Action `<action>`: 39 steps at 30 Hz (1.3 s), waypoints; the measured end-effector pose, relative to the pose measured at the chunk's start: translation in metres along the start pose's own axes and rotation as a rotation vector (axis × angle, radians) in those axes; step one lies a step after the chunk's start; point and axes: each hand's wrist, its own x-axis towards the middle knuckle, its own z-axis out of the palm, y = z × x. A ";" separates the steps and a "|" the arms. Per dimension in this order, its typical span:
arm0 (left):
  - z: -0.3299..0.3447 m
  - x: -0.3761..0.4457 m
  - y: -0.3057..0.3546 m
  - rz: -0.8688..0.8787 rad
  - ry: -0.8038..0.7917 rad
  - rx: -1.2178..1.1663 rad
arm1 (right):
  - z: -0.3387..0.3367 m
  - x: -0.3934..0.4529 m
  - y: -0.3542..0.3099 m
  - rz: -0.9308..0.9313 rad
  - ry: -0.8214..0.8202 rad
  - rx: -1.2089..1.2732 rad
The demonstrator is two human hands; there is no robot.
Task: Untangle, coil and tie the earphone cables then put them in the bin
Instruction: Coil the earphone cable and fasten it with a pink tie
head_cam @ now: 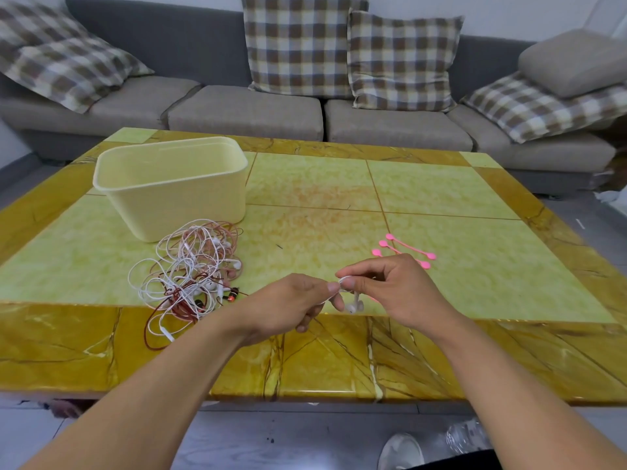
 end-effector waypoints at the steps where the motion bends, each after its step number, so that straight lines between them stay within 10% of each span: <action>1: 0.002 0.002 0.000 0.004 0.009 0.005 | 0.000 0.000 0.001 0.004 0.008 0.012; 18: 0.009 0.015 -0.006 0.058 0.186 0.228 | -0.007 0.006 0.004 0.014 -0.022 -0.077; 25: 0.016 0.017 0.005 -0.161 0.118 -0.418 | -0.008 0.002 -0.001 -0.073 0.030 -0.036; 32: 0.017 0.018 0.007 -0.215 0.111 -0.475 | -0.006 -0.004 -0.001 -0.159 0.061 -0.214; 39: 0.006 0.021 -0.005 -0.116 0.311 -0.275 | -0.027 0.003 0.026 0.160 0.206 -0.488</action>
